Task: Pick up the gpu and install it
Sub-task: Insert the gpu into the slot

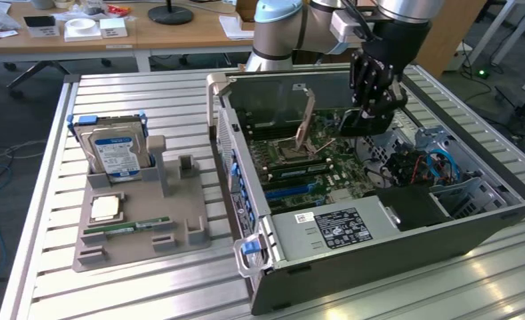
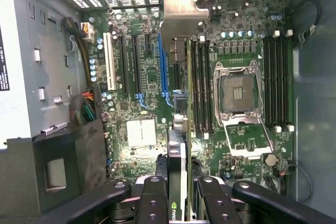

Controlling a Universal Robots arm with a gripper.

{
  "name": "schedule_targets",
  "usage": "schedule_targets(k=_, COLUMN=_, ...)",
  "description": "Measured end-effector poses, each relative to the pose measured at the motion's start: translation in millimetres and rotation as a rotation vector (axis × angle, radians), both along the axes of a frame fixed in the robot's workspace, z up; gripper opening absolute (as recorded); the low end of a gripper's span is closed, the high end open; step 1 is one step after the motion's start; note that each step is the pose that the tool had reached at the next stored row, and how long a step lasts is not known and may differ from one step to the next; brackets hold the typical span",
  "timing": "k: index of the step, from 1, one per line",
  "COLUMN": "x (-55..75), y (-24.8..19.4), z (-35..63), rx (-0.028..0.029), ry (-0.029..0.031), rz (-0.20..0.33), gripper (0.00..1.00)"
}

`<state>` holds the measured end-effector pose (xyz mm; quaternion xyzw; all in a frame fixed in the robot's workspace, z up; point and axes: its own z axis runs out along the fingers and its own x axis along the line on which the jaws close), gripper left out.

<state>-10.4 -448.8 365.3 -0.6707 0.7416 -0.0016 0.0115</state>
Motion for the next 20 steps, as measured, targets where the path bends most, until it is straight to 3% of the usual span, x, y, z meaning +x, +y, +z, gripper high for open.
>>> schedule_targets(k=20, x=-7.3, y=-0.1, z=-13.5, rx=0.0000, ry=0.0000, rz=0.001, gripper=0.27)
